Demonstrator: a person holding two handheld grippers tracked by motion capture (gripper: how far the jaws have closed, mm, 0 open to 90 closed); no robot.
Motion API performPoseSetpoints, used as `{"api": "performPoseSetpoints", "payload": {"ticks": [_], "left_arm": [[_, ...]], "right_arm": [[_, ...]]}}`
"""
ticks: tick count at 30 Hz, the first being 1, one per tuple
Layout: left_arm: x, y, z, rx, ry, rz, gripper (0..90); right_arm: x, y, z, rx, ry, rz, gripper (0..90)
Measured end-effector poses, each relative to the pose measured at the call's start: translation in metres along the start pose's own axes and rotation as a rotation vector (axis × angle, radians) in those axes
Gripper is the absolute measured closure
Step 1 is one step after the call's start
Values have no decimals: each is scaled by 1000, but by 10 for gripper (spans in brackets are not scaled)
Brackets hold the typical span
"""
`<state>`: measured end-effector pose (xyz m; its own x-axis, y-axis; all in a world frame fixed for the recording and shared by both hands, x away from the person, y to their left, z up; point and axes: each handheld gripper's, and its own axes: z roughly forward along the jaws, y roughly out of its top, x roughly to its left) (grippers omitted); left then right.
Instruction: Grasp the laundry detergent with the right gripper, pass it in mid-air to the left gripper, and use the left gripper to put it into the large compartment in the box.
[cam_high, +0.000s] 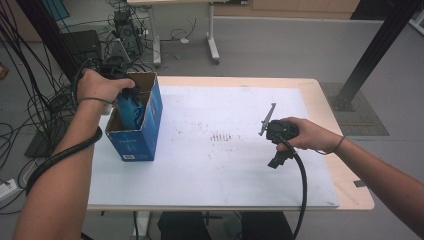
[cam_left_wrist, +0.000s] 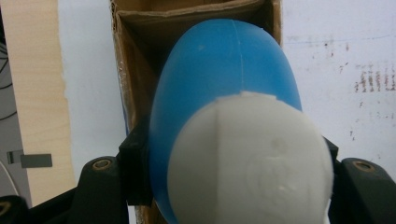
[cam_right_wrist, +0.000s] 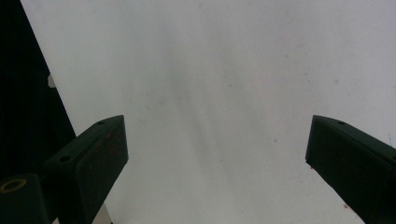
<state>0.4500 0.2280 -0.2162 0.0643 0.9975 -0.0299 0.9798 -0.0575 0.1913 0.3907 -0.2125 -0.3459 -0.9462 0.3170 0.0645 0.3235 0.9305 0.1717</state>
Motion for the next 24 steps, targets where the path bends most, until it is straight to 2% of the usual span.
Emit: {"api": "performPoseSetpoints", "payload": {"ticks": [6,13,24], "left_arm": [[1,-1,9,11,0,-4,377],[1,-2,19,21,20,-5,377],[-3,-3,32,34,18,-3,377]], "right_arm": [[0,1,1,-1,1,4,57],[0,2,1,-5,-2,-3,57],[1,3,2,-3,1,0,58]]}}
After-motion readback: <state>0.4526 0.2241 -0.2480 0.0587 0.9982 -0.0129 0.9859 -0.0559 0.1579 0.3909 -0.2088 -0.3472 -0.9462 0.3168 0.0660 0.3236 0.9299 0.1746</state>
